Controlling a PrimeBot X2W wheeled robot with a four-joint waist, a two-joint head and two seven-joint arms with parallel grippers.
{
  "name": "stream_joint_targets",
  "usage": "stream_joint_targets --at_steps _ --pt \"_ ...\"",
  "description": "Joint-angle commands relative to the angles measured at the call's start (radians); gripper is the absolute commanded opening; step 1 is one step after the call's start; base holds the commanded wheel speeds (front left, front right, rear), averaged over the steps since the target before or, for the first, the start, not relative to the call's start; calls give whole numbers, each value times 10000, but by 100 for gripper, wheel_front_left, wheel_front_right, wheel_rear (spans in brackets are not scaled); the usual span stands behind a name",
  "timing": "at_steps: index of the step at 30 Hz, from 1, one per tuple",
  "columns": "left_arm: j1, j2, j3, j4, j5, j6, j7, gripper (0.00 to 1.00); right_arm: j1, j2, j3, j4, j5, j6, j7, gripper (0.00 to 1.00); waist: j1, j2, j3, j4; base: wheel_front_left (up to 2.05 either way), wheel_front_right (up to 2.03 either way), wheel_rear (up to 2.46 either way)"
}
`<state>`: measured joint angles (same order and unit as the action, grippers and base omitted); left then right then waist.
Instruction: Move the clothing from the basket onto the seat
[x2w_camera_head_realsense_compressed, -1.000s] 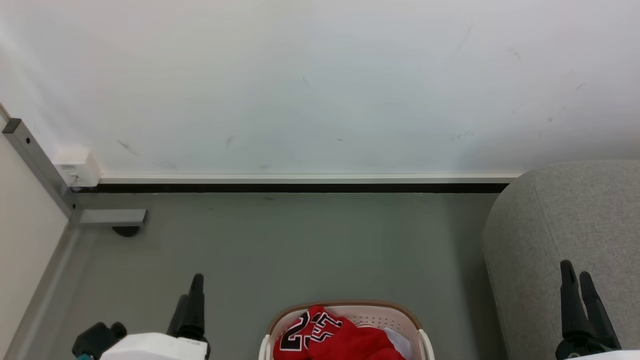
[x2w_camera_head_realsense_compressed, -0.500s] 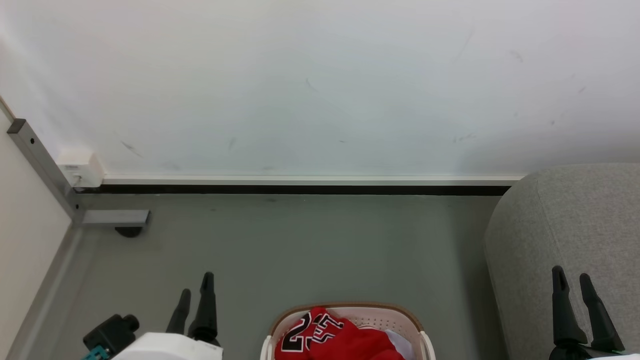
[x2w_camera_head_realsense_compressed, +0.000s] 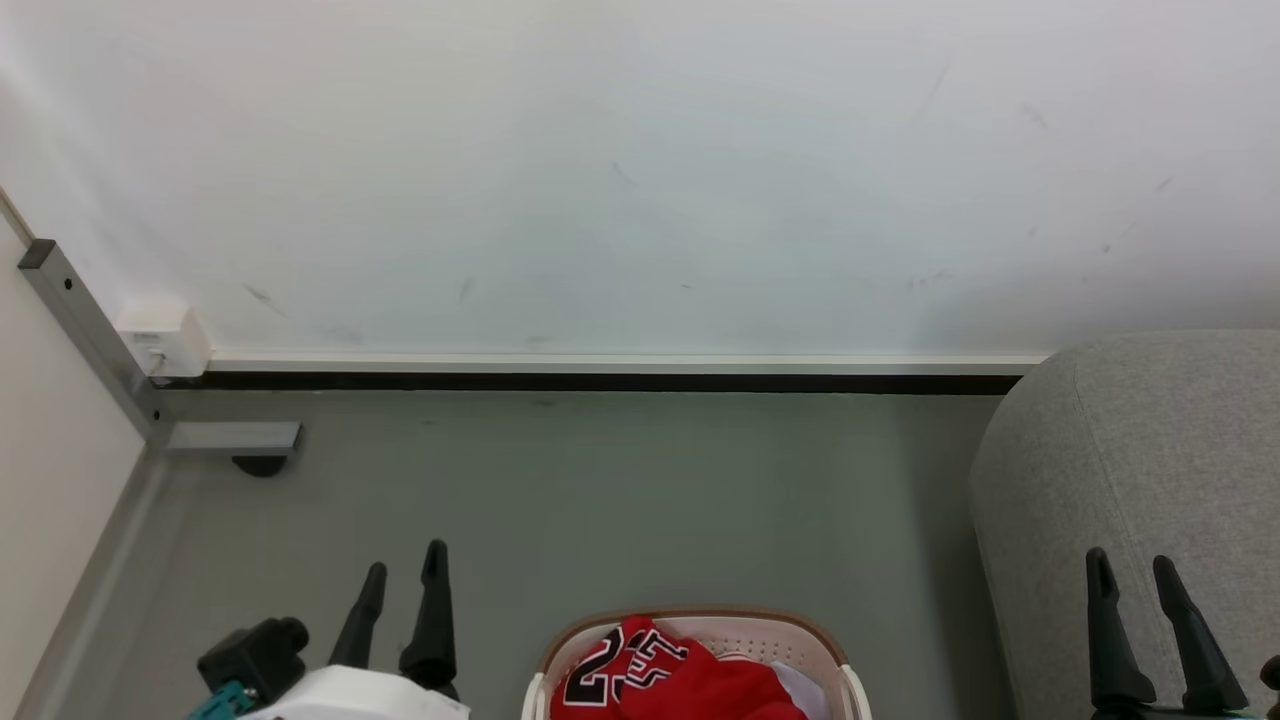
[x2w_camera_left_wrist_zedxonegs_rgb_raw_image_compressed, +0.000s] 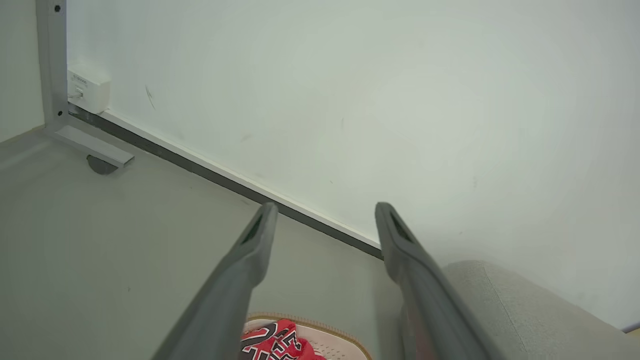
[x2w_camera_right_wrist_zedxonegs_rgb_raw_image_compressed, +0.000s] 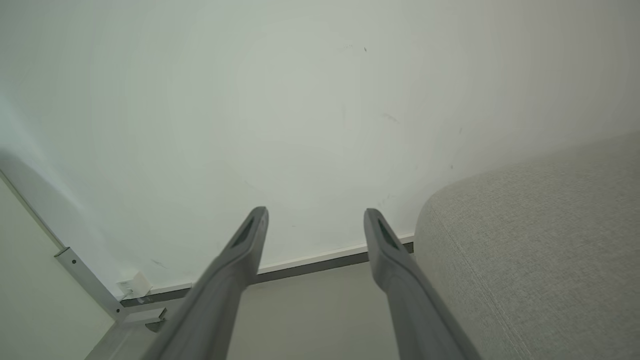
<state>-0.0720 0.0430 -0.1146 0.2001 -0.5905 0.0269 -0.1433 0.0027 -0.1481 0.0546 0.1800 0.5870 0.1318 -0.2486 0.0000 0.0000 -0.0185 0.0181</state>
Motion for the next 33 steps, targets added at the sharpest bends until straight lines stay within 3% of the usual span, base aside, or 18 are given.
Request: stream_joint_targets --at_steps 1,15,33 --pt "-21 81 -38 -49 455 -39 -117 100 3 45 -140 -21 -474 -12 -78 100 0 0 -1 -4 0 0 0" --pt "96 96 4 96 2146 -142 -459 100 95 337 -513 135 -2189 -14 -93 100 0 0 -59 45 0 0 0" --pt "187 102 16 453 3612 -233 -838 100 215 667 -898 415 -3136 -17 -124 100 0 0 -132 152 0 0 0"
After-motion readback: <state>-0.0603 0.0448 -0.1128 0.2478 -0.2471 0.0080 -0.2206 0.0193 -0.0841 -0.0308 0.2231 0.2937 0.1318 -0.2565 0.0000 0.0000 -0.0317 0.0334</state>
